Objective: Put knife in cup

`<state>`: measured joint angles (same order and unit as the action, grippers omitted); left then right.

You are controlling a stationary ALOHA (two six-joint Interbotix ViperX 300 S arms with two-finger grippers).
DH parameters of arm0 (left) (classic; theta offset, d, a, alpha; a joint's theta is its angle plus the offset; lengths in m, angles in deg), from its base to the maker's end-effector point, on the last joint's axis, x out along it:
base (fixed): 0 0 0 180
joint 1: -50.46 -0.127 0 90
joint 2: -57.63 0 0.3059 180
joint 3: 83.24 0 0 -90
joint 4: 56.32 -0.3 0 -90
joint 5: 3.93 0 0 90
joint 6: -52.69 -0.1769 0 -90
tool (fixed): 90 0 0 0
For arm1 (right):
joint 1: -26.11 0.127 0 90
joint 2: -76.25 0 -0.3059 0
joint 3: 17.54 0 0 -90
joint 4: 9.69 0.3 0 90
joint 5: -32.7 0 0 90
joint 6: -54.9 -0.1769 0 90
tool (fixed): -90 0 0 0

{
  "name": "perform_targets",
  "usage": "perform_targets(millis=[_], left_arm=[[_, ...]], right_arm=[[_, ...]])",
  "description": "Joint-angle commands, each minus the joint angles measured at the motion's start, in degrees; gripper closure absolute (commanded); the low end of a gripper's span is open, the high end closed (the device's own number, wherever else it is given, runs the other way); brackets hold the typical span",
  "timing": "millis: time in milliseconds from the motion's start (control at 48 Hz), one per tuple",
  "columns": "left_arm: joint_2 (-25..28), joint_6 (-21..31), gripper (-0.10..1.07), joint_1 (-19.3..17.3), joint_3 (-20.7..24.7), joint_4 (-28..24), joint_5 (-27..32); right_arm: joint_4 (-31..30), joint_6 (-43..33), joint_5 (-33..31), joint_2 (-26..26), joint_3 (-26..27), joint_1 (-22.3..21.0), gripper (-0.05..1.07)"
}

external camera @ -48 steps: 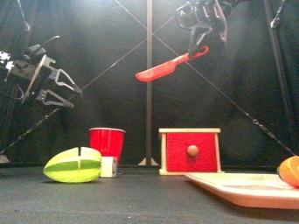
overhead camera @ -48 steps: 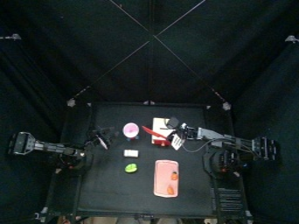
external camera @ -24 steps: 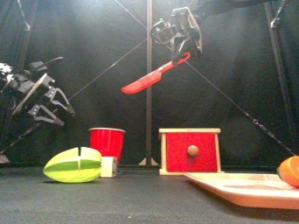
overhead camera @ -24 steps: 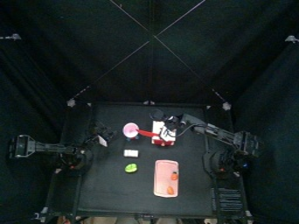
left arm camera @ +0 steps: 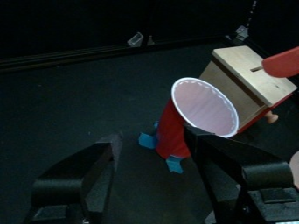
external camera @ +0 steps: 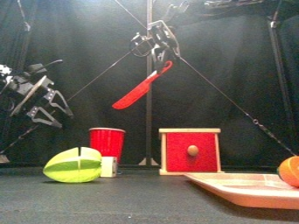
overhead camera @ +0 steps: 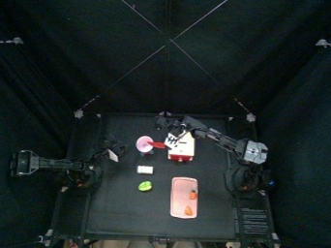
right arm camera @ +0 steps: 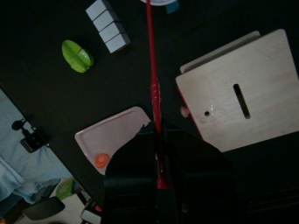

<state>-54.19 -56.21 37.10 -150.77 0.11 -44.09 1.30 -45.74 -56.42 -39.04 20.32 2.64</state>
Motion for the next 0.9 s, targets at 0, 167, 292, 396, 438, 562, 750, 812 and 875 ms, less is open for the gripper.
perform_targets(millis=[0,167,292,396,438,562,750,812,875], left_arm=[[0.0,0.0,0.06,-0.1,0.5,-0.3,-0.1],[0.1,0.0,0.06,-0.1,0.5,-0.3,0.4],[0.0,0.0,0.06,-0.1,0.5,-0.3,0.8],[0.0,0.0,0.06,-0.1,0.4,-0.4,1.1],[0.0,0.0,0.06,-0.1,0.4,-0.4,1.3],[-0.1,0.0,0.06,0.1,0.4,-0.4,1.7],[-0.1,0.0,0.06,0.2,0.5,-0.4,1.7],[-0.1,0.0,0.06,0.2,0.5,-0.4,1.7],[-0.1,0.0,0.06,0.2,0.4,-0.4,1.7]], right_arm=[[0.0,0.3,-2.9,-1.6,5.5,-0.3,0.77],[0.1,0.7,-7.0,-6.9,13.0,-0.3,0.77],[-0.1,2.0,-9.5,-10.4,17.7,-0.3,0.77],[-0.6,2.3,-10.4,-12.9,20.5,-0.3,0.77],[-1.1,2.3,-10.4,-13.5,21.4,-0.3,0.77],[-1.6,2.5,-10.6,-14.7,22.6,-0.4,0.77],[-2.0,2.8,-10.6,-16.1,23.6,-0.4,0.77],[-1.8,2.7,-10.6,-16.4,23.8,-0.4,0.77],[-2.0,2.8,-10.6,-17.0,24.1,-0.3,0.76]])
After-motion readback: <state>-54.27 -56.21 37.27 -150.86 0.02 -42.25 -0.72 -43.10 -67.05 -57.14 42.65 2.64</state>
